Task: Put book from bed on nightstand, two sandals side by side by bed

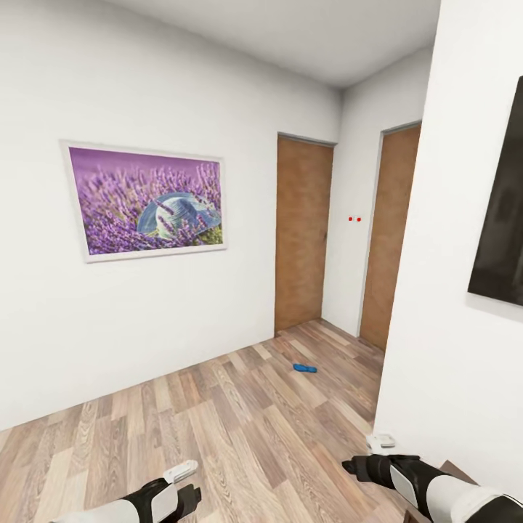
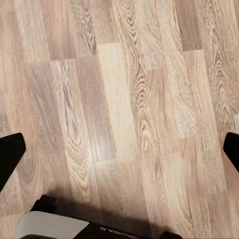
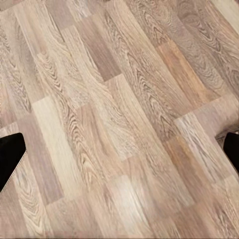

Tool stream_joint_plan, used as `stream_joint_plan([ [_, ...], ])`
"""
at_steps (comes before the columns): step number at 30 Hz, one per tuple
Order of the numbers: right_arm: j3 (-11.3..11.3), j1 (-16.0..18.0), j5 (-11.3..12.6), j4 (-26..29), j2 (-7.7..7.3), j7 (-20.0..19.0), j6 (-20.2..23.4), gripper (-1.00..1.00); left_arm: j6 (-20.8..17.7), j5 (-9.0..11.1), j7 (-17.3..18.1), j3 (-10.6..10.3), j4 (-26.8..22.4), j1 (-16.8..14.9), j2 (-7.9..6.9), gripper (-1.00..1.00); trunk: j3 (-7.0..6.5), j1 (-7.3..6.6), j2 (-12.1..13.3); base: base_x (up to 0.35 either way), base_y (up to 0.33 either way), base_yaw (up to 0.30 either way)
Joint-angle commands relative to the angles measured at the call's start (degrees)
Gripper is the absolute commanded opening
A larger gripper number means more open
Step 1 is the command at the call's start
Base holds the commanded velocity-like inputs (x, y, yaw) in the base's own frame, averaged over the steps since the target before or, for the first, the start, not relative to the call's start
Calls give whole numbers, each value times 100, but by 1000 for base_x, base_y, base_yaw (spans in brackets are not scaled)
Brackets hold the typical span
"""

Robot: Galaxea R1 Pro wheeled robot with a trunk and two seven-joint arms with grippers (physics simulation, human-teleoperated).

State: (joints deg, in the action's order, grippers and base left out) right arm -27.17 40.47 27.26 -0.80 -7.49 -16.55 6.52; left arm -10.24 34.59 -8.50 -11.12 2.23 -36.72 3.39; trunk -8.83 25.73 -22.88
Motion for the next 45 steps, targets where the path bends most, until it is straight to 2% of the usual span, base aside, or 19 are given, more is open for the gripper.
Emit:
stream_joint_plan([
  [1, -46, 5, 61, -8, 0, -24, 16, 100, -14, 48, -12, -48, 5, -5, 2, 100, 3, 5, -4, 291, 227, 0],
  [19, -45, 5, 61, -9, 0, -24, 16, 100, -14, 48, -12, -48, 5, -6, 10, 100, 5, 5, -4, 280, 239, -18],
  [32, -46, 5, 61, -8, 0, -29, 16, 100, -14, 48, -12, -48, 5, -6, 18, 100, 5, 5, -4, 251, 259, -240],
  [40, -45, 5, 61, -8, 0, -29, 16, 100, -14, 48, -12, -48, 5, -6, 21, 100, 5, 5, -4, 132, 315, -282],
  [45, -45, 5, 61, -8, 1, -30, 16, 100, -14, 48, -12, -48, 5, -5, 21, 100, 5, 5, -4, 102, 328, -90],
])
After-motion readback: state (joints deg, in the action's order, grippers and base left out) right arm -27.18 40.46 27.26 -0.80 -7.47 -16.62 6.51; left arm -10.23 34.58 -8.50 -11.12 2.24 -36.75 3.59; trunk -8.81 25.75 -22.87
